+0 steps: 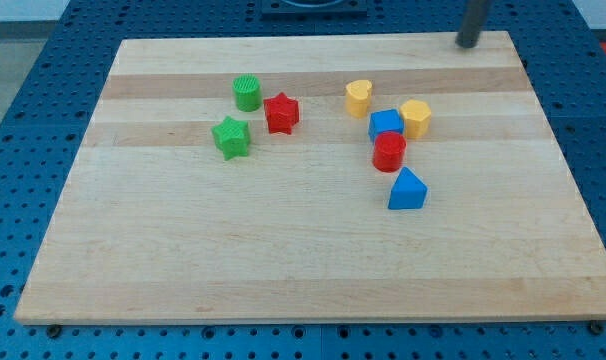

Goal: Point your arm to the green circle

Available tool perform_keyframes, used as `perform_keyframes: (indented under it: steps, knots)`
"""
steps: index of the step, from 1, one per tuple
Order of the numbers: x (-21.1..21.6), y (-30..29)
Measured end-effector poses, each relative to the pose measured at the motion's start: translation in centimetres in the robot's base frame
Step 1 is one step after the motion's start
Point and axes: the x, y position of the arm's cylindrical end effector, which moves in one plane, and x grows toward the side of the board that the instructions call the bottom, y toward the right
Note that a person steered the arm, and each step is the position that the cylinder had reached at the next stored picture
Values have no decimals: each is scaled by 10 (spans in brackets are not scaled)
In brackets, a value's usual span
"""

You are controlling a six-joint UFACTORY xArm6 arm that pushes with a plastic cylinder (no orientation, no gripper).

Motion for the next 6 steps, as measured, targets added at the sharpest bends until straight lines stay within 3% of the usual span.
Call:
perform_keyframes:
  steps: [4,6]
  knots:
    - [27,-245]
    - [60,-280]
